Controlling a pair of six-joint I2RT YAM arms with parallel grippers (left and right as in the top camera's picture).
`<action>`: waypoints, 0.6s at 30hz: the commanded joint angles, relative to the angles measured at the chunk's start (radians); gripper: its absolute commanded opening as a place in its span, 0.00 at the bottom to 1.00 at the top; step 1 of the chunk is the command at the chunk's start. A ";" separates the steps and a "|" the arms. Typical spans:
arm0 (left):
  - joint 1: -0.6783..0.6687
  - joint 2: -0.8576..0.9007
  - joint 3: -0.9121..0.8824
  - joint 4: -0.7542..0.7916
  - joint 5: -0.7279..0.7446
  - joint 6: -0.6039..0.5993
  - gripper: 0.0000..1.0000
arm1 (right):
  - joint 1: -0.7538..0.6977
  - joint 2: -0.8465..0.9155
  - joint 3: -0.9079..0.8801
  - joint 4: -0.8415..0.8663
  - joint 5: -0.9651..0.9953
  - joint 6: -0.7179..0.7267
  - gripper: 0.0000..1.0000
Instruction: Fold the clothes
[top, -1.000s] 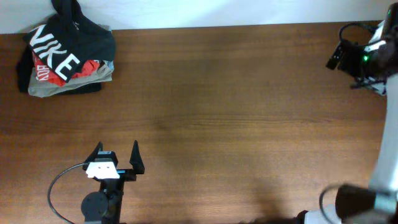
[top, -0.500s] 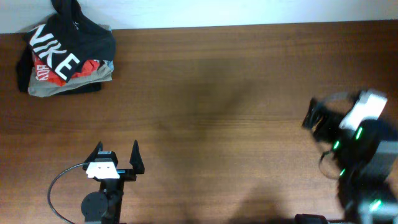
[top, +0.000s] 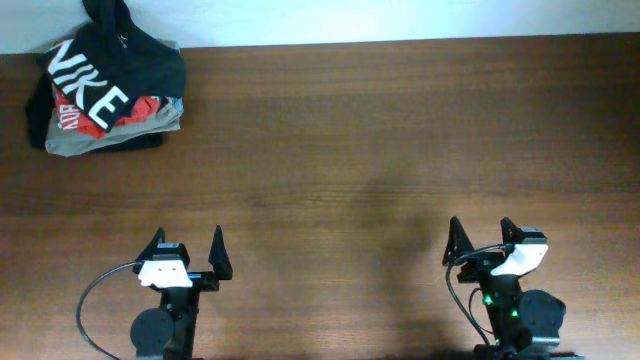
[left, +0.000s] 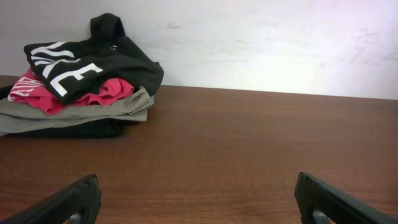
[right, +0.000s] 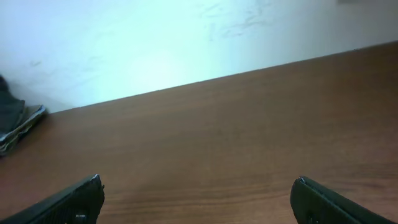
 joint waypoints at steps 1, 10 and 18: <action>-0.003 -0.005 -0.006 -0.001 0.004 0.016 0.99 | 0.021 -0.015 -0.046 0.055 -0.014 -0.021 0.99; -0.003 -0.005 -0.006 -0.001 0.004 0.016 0.99 | 0.032 -0.015 -0.080 0.127 -0.014 -0.022 0.98; -0.003 -0.005 -0.006 -0.001 0.004 0.016 0.99 | 0.040 -0.015 -0.080 0.127 -0.013 -0.022 0.99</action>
